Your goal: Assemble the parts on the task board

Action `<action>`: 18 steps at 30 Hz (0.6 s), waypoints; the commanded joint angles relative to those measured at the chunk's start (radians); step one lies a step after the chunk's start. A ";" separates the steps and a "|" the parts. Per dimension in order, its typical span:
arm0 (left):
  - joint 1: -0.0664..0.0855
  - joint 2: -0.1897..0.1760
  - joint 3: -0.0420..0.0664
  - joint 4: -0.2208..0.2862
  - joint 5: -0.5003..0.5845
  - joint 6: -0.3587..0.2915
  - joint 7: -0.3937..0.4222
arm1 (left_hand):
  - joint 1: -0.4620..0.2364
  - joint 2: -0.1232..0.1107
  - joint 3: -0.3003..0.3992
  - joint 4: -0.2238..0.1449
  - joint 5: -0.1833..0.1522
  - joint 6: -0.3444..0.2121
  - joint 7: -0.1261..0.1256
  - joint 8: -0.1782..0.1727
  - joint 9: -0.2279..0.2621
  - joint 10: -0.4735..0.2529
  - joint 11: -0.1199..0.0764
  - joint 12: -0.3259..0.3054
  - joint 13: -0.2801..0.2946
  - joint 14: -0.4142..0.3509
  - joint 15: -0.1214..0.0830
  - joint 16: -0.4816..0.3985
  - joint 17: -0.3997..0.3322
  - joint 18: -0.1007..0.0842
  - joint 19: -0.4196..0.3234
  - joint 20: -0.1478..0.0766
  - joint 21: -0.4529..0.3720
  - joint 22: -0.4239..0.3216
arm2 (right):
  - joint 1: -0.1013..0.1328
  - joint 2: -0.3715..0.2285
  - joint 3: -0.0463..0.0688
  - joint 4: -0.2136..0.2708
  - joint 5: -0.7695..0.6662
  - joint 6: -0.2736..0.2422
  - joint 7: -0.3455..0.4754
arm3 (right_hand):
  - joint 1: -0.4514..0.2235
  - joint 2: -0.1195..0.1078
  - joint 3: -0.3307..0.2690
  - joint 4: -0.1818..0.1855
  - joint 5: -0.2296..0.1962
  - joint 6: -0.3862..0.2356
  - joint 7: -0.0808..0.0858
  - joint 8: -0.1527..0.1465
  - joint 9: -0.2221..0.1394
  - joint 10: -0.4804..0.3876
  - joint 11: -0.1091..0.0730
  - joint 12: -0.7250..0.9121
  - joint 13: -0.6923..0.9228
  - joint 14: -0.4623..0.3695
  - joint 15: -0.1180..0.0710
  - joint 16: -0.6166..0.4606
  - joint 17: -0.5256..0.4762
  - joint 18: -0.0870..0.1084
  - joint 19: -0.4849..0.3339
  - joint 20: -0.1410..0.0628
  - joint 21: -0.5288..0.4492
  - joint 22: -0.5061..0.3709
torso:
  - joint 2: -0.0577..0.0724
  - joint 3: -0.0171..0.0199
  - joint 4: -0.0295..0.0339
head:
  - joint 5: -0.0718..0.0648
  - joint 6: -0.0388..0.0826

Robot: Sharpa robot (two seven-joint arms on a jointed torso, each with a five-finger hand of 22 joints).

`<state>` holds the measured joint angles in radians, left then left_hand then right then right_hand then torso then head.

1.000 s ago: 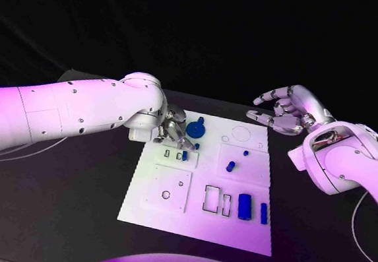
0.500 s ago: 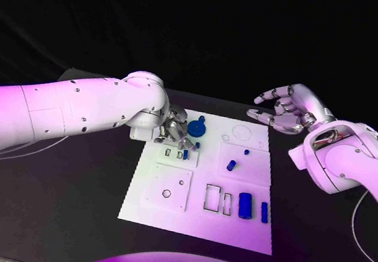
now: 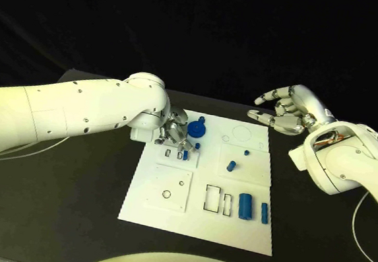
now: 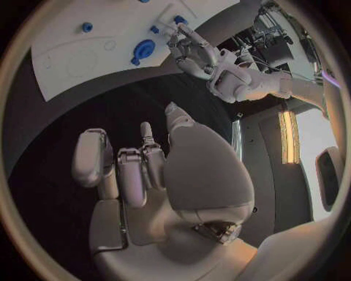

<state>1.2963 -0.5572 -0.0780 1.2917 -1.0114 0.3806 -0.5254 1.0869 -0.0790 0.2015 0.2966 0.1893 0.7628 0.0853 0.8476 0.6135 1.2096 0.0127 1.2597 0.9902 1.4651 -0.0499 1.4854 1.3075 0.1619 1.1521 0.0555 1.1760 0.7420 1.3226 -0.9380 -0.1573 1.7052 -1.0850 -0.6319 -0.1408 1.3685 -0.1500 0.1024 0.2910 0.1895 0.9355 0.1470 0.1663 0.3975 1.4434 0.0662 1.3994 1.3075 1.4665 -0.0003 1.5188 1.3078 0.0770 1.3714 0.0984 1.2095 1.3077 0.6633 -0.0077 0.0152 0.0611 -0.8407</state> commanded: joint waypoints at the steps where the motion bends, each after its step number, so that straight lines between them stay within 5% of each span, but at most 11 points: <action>1: -0.001 0.004 -0.001 -0.004 0.008 0.023 -0.001 | 0.001 0.012 -0.001 -0.003 0.002 -0.008 -0.003 -0.004 0.002 -0.006 0.000 -0.007 -0.002 0.030 0.003 -0.005 0.057 -0.009 -0.009 0.001 -0.004 0.002 | -0.001 0.000 0.000 0.000 -0.004 -0.003 0.003 | -0.008 0.001 -0.003 0.000 0.005 -0.009 0.001 0.004 0.001 -0.006 -0.002 -0.005 0.091 0.062 -0.007 -0.006 0.076 0.010 -0.001 0.001 -0.004 0.015 | 0.000 0.0000 0.0010 | 0.000 0.000; 18: -0.011 0.008 -0.006 -0.013 0.026 0.036 0.003 | 0.011 0.020 0.004 -0.004 0.004 -0.011 -0.001 -0.006 0.004 -0.011 0.001 -0.009 -0.007 0.029 0.004 -0.006 0.055 -0.008 -0.014 0.002 -0.007 -0.005 | -0.002 0.005 -0.001 -0.006 -0.002 -0.001 0.003 | -0.006 0.001 -0.002 0.000 0.005 -0.010 0.001 0.006 0.001 -0.006 -0.002 -0.005 0.090 0.062 -0.007 -0.007 0.074 0.010 -0.002 0.001 -0.007 0.013 | 0.000 0.0005 0.0010 | 0.002 0.003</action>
<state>1.2855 -0.5527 -0.0839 1.2786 -1.0003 0.3955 -0.5260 1.0986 -0.0673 0.2015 0.2966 0.1893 0.7594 0.0818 0.8476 0.6161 1.2061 0.0163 1.2546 0.9838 1.4650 -0.0499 1.4856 1.3074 0.1620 1.1452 0.0553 1.1760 0.7380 1.3219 -0.9340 -0.1578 1.6992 -1.0838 -0.6320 -0.1410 1.3685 -0.1500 0.1024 0.2910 0.1895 0.9325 0.1499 0.1662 0.3973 1.4434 0.0662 1.3994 1.3074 1.4665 -0.0003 1.5188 1.3076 0.0771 1.3714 0.0984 1.2061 1.3075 0.6633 -0.0073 0.0159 0.0626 -0.8390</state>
